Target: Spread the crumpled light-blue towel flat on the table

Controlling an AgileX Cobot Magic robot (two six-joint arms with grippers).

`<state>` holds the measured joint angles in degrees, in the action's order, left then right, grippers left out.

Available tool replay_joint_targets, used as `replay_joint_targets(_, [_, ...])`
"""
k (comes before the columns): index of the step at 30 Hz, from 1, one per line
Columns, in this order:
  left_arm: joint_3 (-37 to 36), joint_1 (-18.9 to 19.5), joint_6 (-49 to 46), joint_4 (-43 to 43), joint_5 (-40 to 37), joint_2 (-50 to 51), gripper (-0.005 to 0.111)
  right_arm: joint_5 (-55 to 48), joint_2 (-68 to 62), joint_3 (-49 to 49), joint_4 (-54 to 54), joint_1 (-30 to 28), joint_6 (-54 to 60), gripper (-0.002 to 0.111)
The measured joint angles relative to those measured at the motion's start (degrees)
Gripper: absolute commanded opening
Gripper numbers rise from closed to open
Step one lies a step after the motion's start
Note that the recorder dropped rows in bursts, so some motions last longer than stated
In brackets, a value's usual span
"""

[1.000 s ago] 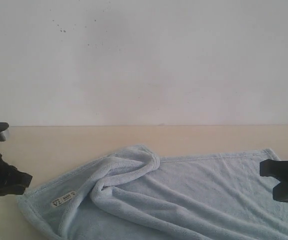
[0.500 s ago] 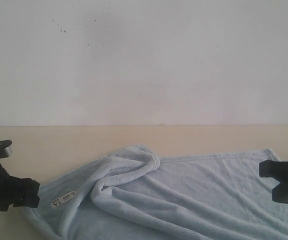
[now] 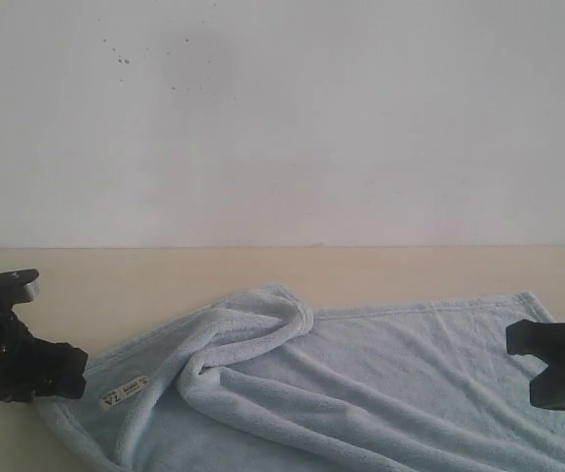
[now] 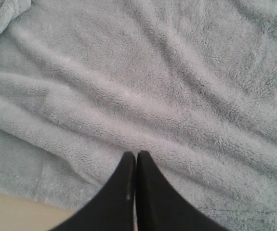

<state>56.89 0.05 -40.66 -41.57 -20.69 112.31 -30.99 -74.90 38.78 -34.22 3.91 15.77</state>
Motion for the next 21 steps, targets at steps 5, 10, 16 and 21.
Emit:
replay_joint_targets(5, [2.33, 0.0, -0.41, -0.62, -5.02, 1.31, 0.004, -2.8, 0.0, 1.94, -0.26, 0.0, 0.24, 0.0])
replay_joint_targets(10, [3.61, 0.0, -1.65, -0.94, -9.23, 1.61, 0.004, -3.44, 0.0, 2.21, -0.48, 0.0, 0.39, 0.0])
replay_joint_targets(16, [3.59, 0.0, -1.78, -0.94, -12.31, -2.09, 0.004, -3.44, 0.0, 2.21, -0.48, 0.0, 0.39, 0.0])
replay_joint_targets(21, [1.52, 0.0, -0.56, -0.94, -15.38, -9.42, 0.004, -3.44, 0.0, 2.21, -0.48, 0.0, 0.39, 0.0])
